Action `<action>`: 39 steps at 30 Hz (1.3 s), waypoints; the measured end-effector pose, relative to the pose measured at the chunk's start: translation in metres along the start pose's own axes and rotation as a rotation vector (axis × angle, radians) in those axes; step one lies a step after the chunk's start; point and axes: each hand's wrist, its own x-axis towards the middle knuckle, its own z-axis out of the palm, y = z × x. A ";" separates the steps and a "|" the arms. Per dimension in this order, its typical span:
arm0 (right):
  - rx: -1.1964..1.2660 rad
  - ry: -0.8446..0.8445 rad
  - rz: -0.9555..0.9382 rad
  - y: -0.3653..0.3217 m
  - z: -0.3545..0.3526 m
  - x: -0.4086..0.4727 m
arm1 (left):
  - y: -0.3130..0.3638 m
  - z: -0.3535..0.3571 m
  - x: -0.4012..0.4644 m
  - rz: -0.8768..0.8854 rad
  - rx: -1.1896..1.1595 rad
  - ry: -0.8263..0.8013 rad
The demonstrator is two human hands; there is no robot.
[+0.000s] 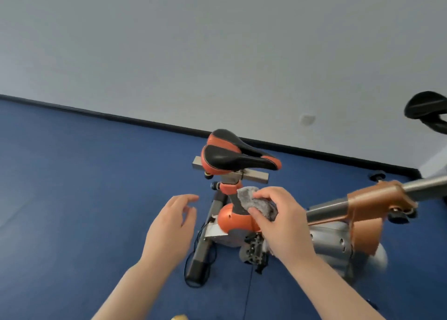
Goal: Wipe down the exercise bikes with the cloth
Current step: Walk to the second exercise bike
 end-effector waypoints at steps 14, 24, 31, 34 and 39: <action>0.018 -0.044 0.021 -0.136 0.208 0.017 | -0.178 -0.159 0.044 -0.028 0.066 0.013; -0.051 0.003 0.101 -0.186 0.290 0.065 | -0.237 -0.219 0.133 0.040 0.043 -0.084; -0.095 0.065 0.163 -0.169 0.334 0.140 | -0.246 -0.223 0.241 0.174 0.179 -0.129; -0.067 0.119 0.186 -0.158 0.352 0.182 | -0.246 -0.226 0.304 0.202 0.208 -0.129; -0.086 0.183 0.251 -0.137 0.362 0.255 | -0.228 -0.228 0.406 0.274 0.312 -0.172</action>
